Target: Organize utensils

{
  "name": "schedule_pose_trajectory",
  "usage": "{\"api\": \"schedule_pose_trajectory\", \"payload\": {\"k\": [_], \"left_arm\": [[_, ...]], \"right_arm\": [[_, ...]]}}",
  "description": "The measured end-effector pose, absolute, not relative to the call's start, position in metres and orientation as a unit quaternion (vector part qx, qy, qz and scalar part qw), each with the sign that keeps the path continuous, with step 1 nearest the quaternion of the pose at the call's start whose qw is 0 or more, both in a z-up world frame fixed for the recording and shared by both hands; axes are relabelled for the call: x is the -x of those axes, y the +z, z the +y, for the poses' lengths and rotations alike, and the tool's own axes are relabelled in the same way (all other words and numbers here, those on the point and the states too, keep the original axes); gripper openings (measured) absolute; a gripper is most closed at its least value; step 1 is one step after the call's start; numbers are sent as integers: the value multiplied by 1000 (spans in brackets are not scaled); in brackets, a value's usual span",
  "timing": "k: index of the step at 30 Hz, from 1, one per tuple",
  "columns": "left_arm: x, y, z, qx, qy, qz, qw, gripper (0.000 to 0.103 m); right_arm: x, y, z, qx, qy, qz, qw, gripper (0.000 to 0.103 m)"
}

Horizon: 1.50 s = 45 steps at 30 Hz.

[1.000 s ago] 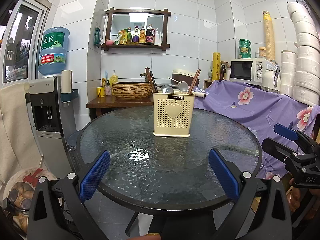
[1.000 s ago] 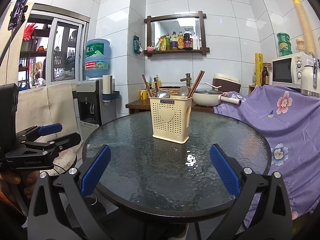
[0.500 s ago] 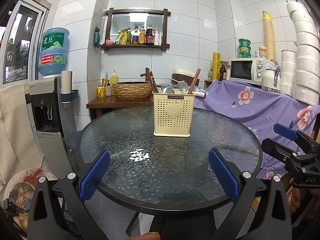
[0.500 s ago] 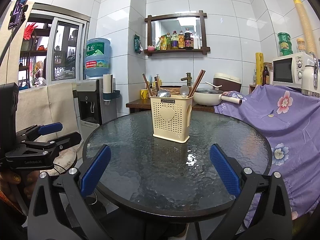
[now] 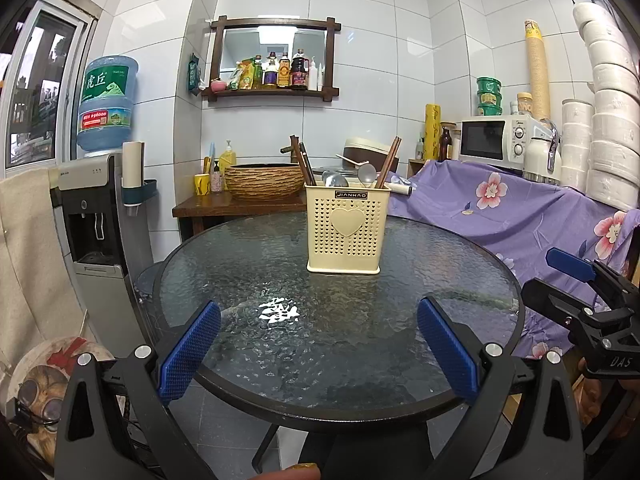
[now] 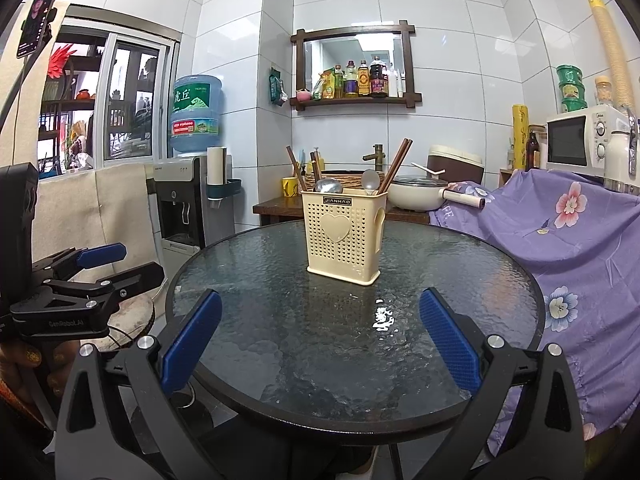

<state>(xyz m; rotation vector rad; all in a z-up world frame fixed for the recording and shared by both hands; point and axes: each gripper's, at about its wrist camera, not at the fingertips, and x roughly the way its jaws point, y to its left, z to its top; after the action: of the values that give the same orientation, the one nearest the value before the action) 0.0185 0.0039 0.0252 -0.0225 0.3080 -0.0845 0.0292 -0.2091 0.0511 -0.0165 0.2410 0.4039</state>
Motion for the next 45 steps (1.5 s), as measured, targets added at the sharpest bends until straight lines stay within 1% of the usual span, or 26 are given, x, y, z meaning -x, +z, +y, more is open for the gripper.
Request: {"api": "schedule_pose_trajectory", "payload": {"k": [45], "left_arm": [[-19,24,9,17,-32,159,987,97]], "right_arm": [[-31,49,-215,9,198,129,972,97]]}}
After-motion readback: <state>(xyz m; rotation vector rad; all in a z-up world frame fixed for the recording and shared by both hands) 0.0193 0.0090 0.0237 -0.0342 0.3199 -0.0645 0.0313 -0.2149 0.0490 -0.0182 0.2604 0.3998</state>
